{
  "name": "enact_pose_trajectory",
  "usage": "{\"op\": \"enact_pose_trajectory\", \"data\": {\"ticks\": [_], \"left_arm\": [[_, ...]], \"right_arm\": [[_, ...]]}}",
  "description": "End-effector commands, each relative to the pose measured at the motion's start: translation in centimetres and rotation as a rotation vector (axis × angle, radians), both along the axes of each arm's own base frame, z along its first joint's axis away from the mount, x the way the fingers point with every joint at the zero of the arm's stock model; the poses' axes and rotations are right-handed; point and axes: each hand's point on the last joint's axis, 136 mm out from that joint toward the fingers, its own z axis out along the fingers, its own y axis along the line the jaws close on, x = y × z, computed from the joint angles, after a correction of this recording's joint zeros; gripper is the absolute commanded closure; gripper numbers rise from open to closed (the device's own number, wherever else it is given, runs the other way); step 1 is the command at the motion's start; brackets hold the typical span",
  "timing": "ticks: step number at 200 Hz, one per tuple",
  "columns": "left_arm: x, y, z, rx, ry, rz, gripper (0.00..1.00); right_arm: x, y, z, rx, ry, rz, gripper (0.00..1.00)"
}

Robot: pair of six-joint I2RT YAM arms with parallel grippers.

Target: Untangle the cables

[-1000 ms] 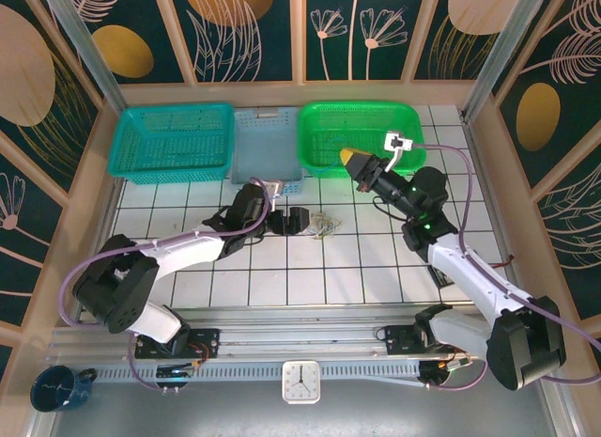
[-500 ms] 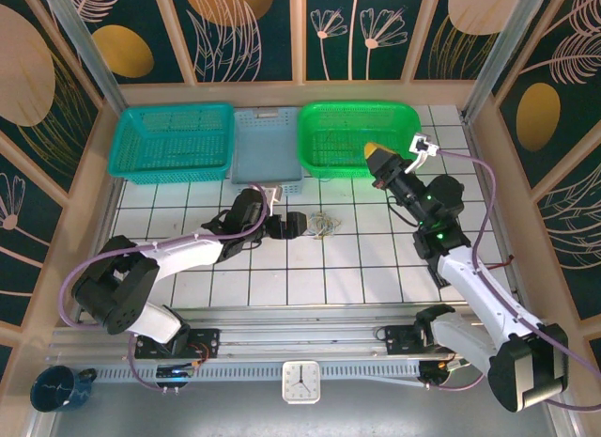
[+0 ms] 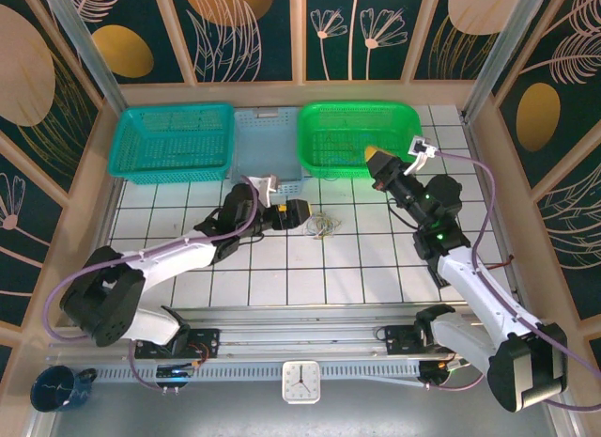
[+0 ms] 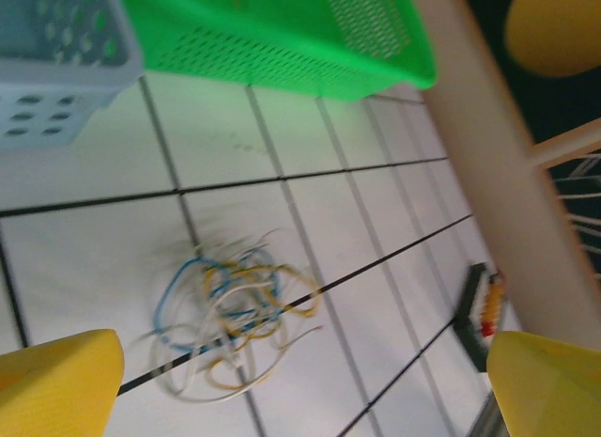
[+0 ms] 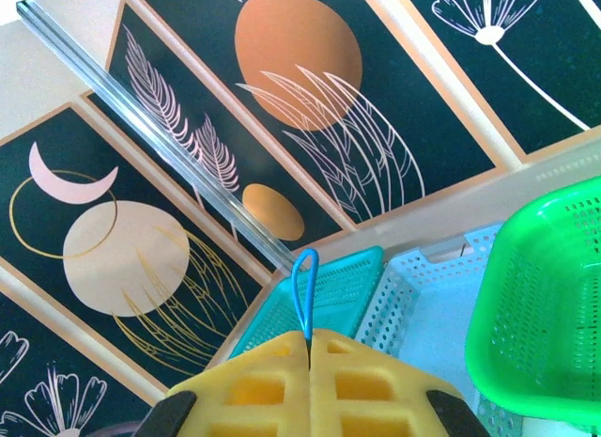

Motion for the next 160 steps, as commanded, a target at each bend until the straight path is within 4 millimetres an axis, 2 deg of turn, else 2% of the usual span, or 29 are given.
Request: {"op": "enact_pose_trajectory", "data": {"ticks": [1,33,102,132,160], "left_arm": [[0.2,-1.0,6.1,-0.174,-0.091,-0.035,0.01],[-0.3,-1.2,8.9,-0.243,-0.140,-0.060,0.01],[-0.6,-2.0,12.4,-0.450,-0.099,-0.091,0.01],[-0.4,-2.6,12.5,-0.348,-0.179,-0.136,0.01],[0.5,-2.6,11.4,-0.153,-0.273,-0.153,0.07]], "right_arm": [[-0.3,-0.2,0.6,0.013,-0.027,0.001,1.00],[-0.2,0.3,0.5,0.019,-0.027,0.030,1.00],[0.2,0.9,0.0,0.020,-0.013,0.059,1.00],[0.3,1.1,-0.3,0.022,-0.001,0.069,1.00],[0.5,1.5,-0.2,0.014,0.017,0.091,1.00]]}}
